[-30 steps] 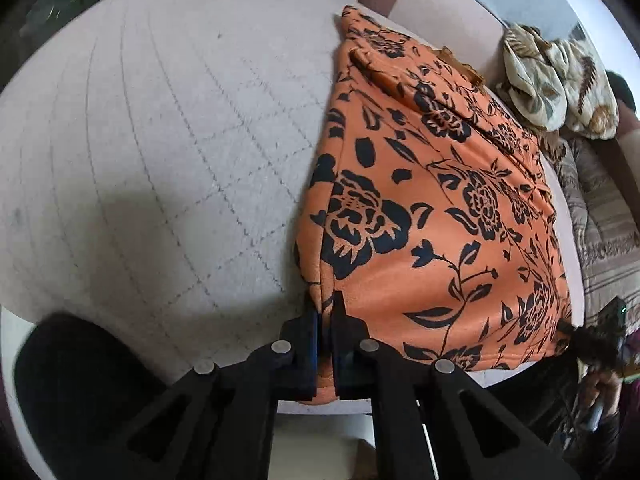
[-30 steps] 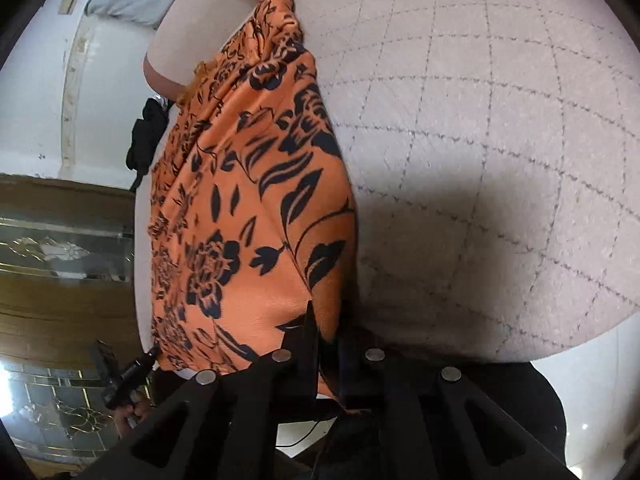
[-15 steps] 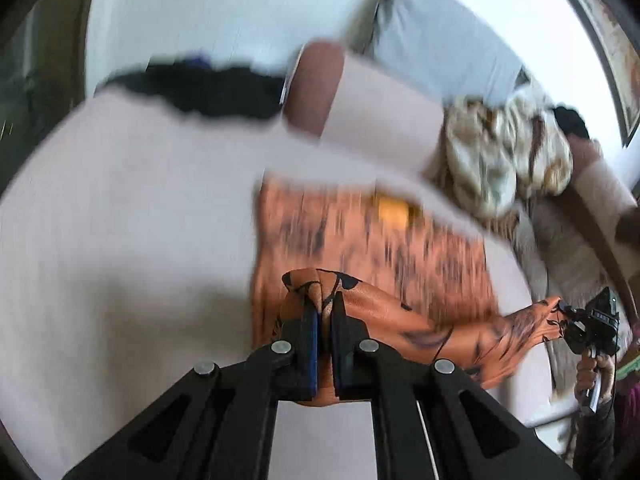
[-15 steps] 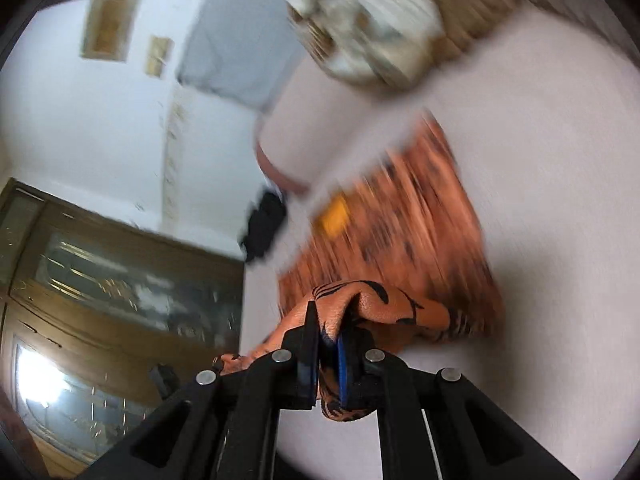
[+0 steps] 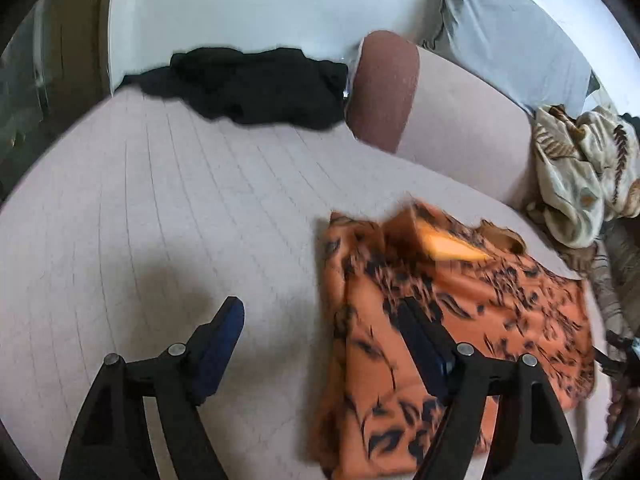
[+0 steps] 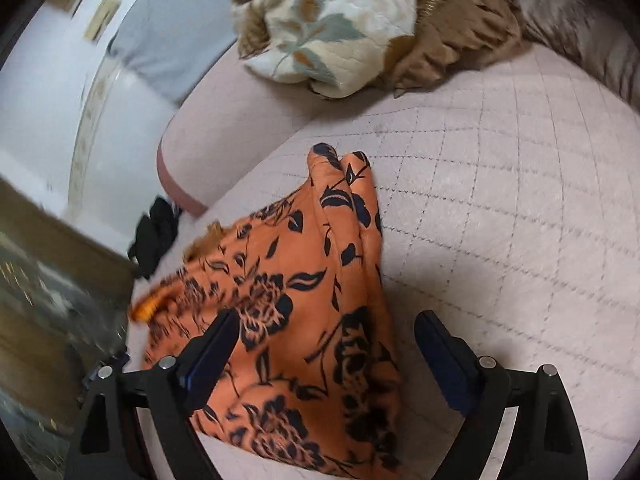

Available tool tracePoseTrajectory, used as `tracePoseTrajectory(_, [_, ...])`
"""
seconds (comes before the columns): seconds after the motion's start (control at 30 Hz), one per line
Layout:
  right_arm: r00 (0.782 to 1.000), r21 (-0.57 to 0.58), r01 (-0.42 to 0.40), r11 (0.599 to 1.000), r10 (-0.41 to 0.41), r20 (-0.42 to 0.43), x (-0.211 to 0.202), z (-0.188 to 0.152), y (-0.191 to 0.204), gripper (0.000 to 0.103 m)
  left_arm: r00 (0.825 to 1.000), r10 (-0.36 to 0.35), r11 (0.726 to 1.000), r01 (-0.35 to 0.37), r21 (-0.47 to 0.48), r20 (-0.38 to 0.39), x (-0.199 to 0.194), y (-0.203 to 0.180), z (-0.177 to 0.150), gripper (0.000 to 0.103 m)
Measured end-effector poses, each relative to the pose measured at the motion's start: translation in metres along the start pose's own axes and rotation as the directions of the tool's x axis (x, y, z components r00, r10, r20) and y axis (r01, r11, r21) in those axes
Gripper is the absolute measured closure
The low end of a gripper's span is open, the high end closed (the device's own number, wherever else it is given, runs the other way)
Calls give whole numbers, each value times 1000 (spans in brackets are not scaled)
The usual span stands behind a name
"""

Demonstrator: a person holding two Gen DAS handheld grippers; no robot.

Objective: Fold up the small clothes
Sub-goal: 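Pinch and smooth the folded blouse edges with both grippers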

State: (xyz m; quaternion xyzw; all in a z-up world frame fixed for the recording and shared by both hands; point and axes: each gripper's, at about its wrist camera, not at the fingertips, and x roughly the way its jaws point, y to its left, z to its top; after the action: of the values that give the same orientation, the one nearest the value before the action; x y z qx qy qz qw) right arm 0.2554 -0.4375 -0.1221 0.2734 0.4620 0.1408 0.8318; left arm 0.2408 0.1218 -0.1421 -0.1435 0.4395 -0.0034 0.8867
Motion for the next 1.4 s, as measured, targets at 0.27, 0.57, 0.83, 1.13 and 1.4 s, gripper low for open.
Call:
tracePoseTrajectory(0.27, [974, -49, 43, 998, -53, -220, 56, -10, 19, 79, 979, 32, 980, 9, 198, -201, 59, -55, -12, 90])
tracePoseTrajectory(0.57, [989, -106, -75, 991, 60, -138, -70, -25, 73, 86, 998, -60, 985, 63, 162, -19, -97, -76, -19, 90])
tracePoseTrajectory(0.83, [950, 85, 23, 996, 5, -313, -86, -182, -20, 31, 957, 30, 996, -4, 90, -290, -77, -14, -175, 67])
tracePoseTrajectory(1.13, [998, 64, 30, 997, -27, -57, -146, -166, -20, 31, 998, 11, 999, -9, 31, -65, -129, -10, -126, 40])
tracePoseTrajectory(1.4, [996, -64, 64, 996, -68, -56, -113, -137, 23, 31, 991, 11, 985, 12, 173, -131, -55, -41, -93, 40])
